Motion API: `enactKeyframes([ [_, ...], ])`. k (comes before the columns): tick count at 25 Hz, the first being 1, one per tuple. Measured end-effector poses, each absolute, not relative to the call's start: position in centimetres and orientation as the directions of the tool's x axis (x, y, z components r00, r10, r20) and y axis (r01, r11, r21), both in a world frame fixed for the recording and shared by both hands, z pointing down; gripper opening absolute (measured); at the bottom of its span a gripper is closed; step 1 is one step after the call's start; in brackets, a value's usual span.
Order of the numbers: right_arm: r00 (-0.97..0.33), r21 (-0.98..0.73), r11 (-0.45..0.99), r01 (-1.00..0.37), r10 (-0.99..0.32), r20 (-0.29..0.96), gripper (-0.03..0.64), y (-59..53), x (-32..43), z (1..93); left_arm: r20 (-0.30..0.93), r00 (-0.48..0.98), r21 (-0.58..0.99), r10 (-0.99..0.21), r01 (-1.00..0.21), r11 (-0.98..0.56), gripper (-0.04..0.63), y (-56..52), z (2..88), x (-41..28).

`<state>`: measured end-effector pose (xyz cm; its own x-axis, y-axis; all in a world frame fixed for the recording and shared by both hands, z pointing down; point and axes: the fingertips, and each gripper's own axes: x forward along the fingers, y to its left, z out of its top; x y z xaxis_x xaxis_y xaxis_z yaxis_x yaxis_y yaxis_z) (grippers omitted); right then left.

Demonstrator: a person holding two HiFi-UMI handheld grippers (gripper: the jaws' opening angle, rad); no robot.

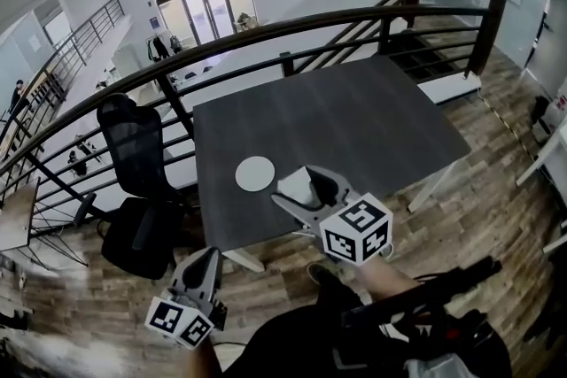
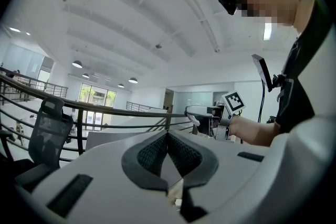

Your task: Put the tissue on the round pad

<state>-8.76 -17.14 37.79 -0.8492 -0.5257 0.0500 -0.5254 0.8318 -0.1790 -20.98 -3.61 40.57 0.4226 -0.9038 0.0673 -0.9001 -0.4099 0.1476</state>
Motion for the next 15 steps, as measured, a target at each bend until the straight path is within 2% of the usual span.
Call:
enactKeyframes([
  [4, -0.872, -0.182, 0.854, -0.488, -0.486, 0.057, 0.325, -20.3, -10.3, 37.7, 0.091, 0.396, 0.148, -0.914, -0.913, -0.381, 0.005, -6.2, 40.2, -21.1],
  [9, -0.898, -0.190, 0.878, -0.440, -0.436, 0.065, 0.325, -24.0, -11.9, 37.9, 0.026, 0.364, 0.220, -0.931, -0.910, -0.350, 0.005, -9.5, 38.9, -21.3],
  [15, -0.916, -0.201, 0.894, -0.401, -0.395, 0.069, 0.325, -28.3, -13.1, 38.7, 0.022, 0.301, 0.203, -0.953, -0.935, -0.291, 0.005, -12.3, 38.4, -21.9],
])
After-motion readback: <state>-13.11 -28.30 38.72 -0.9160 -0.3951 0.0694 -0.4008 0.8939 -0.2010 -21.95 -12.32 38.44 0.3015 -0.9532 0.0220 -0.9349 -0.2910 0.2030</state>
